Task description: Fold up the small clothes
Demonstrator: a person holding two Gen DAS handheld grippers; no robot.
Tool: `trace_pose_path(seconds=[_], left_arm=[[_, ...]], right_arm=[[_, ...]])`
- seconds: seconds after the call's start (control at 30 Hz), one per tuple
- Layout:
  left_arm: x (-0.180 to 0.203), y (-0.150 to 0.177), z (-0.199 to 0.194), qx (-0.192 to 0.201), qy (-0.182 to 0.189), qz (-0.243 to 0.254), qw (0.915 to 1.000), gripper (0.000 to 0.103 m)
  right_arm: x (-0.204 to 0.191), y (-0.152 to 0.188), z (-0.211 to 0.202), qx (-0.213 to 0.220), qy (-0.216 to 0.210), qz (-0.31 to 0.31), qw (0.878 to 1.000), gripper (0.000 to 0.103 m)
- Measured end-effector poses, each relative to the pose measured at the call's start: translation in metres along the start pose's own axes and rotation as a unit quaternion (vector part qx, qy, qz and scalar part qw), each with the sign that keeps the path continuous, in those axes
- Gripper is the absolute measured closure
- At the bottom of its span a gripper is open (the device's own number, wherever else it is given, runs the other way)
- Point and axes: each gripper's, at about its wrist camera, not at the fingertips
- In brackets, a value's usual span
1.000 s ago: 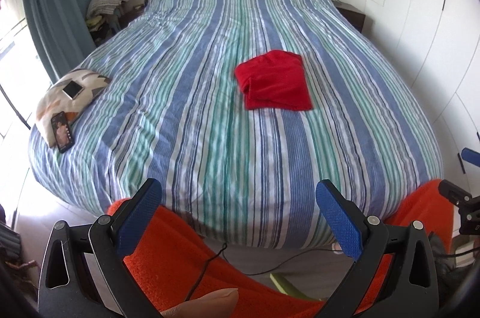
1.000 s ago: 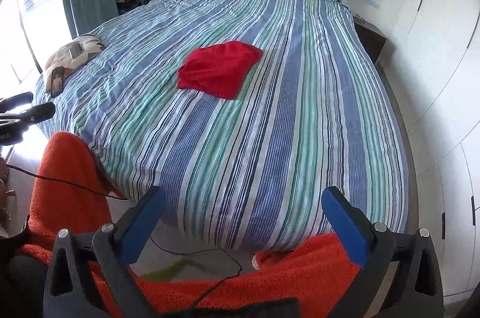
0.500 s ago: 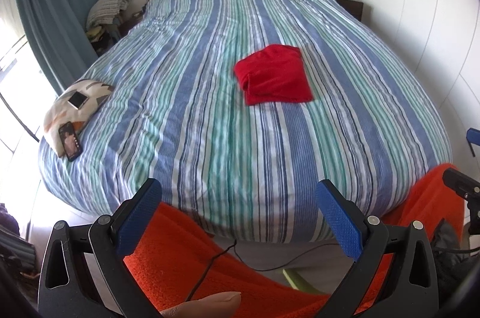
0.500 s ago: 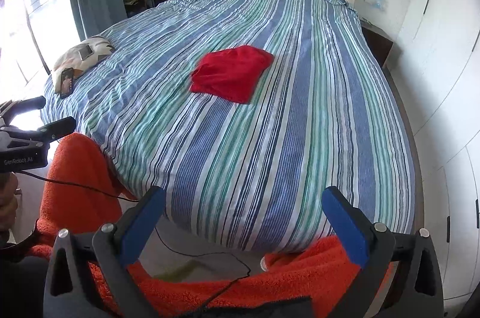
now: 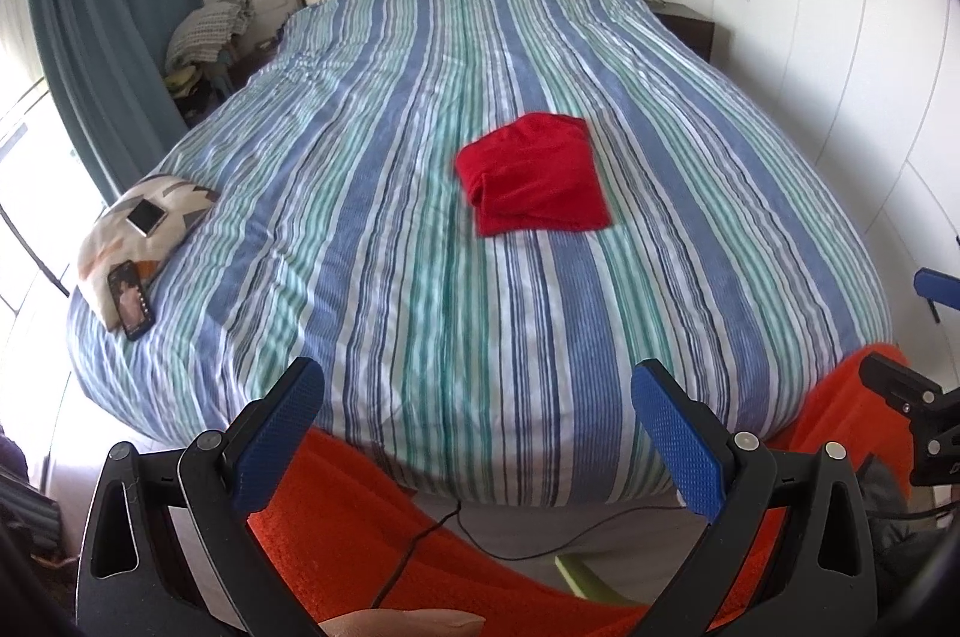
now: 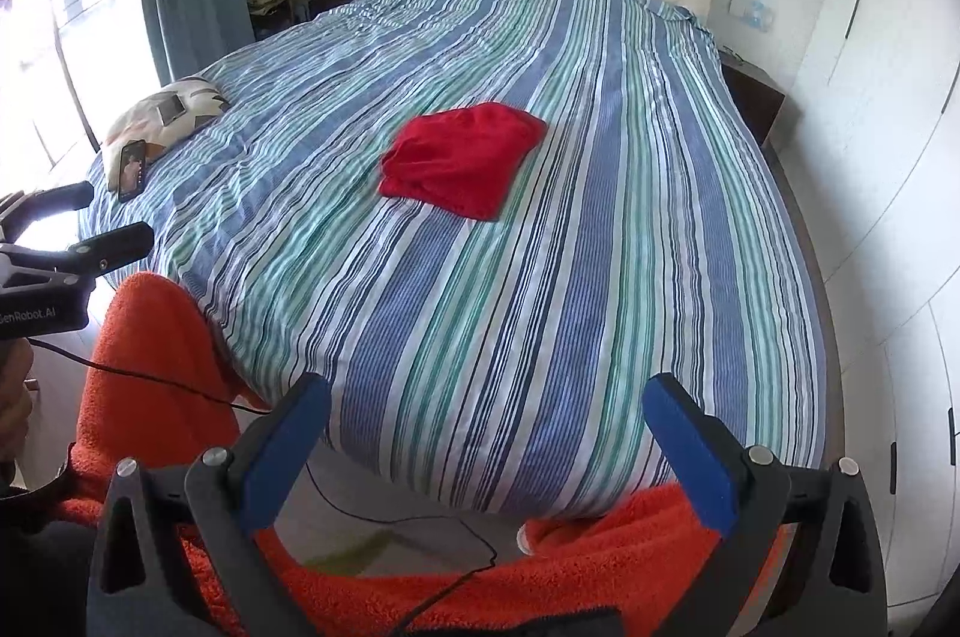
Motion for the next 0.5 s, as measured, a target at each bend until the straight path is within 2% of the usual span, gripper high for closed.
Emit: trace_pose_path(seconds=[0.17,0.33,0.5], left_arm=[[0.0034,-0.0034,-0.004,0.01,0.003,0.01,0.9999,0.001],[0.0045,-0.0011,-0.0044,0.004,0.03,0.005,0.9995,0.001],[0.0031,-0.001,-0.0087,0.015,0.028,0.0,0.9995,0.001]], right_arm=[[0.001,-0.0001,0.0006,0.001,0.0,0.001,1.0,0.001],[0.002,-0.0006,0.0009,0.001,0.0,0.002,1.0,0.001],[0.002,-0.0016,0.0012,0.003,0.002,0.004,1.0,0.001]])
Point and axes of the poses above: each gripper's, at about its wrist camera, not at the fingertips, and z roughly the way its jaws point, x to its right, y to its underside, and after that the axes turned 3 degrees about -z, right-handed
